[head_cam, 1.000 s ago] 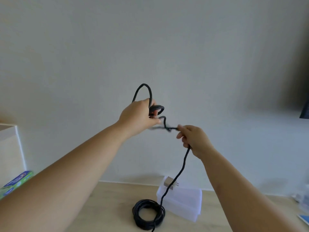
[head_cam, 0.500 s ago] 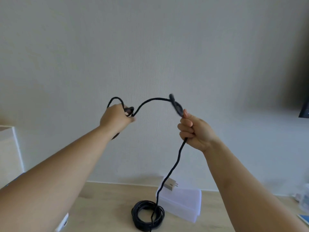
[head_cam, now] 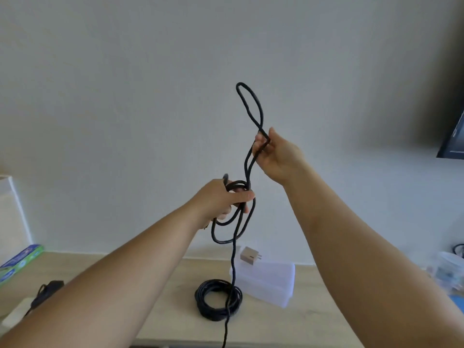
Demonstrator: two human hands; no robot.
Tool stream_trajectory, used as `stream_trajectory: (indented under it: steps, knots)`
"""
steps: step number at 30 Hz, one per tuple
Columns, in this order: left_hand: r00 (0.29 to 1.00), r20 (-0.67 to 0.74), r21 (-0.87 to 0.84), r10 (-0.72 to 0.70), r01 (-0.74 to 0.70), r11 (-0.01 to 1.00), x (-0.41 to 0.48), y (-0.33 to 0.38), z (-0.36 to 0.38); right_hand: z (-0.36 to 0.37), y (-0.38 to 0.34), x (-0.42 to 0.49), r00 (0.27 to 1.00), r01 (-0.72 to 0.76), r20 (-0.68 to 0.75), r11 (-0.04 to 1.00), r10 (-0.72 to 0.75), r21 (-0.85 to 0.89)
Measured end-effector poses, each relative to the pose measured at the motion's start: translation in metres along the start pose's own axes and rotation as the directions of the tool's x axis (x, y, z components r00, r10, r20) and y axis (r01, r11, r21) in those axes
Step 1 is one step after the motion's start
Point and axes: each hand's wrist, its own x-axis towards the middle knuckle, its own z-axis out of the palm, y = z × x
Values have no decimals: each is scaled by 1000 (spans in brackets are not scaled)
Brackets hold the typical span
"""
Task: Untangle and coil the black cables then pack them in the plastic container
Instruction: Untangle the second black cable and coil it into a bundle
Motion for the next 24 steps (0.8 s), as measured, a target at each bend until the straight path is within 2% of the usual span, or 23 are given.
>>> stream_trajectory:
  steps: [2,3,4,6,7,8,9,10,12,15,17,19,21,22,24]
  knots:
    - [988,-135,-61,-79,71,996,5,-13,-5,-36,13,-3,991,20,-121,957,-58,-290]
    - [972,-191,-116,-134,114,987,6,-21,-8,-58,25,-6,984,-28,-171,890,-57,-455]
    - [957,-224,-176,-186,148,973,7,-27,-11,-81,39,-9,980,-111,-197,776,-18,-621]
    - [935,-222,-302,-275,202,932,7,-39,-13,-120,72,-21,951,-287,-203,411,235,-865]
    - [925,-210,-363,-316,226,904,6,-47,-11,-135,93,-28,889,-311,-207,205,410,-928]
    - [919,-198,-411,-341,238,880,5,-50,-9,-145,110,-35,811,-281,-208,53,547,-958]
    - [915,-189,-452,-357,242,859,4,-52,-6,-152,127,-40,739,-244,-197,-17,645,-970]
    - [908,-188,-495,-376,243,834,2,-54,-4,-156,146,-45,685,-228,-176,-22,707,-973]
    - [904,-189,-578,-384,214,788,1,-52,-4,-161,177,-49,661,-215,-128,23,739,-976]
    - [907,-199,-674,-372,148,723,-3,-48,-15,-180,211,-52,709,-240,-127,68,693,-968]
    - [899,-228,-722,-374,102,684,-4,-49,-27,-194,225,-57,714,-225,-172,-9,678,-974]
    - [879,-275,-736,-390,69,673,-4,-54,-38,-198,229,-63,737,-251,-201,-15,645,-968]
    - [856,-327,-720,-399,48,692,-3,-63,-48,-188,219,-61,799,-276,-183,78,572,-958]
    - [844,-353,-701,-405,49,712,-1,-71,-53,-182,210,-57,835,-302,-175,168,522,-938]
    - [810,-383,-682,-445,77,727,2,-90,-62,-165,184,-46,912,-322,-162,414,376,-852]
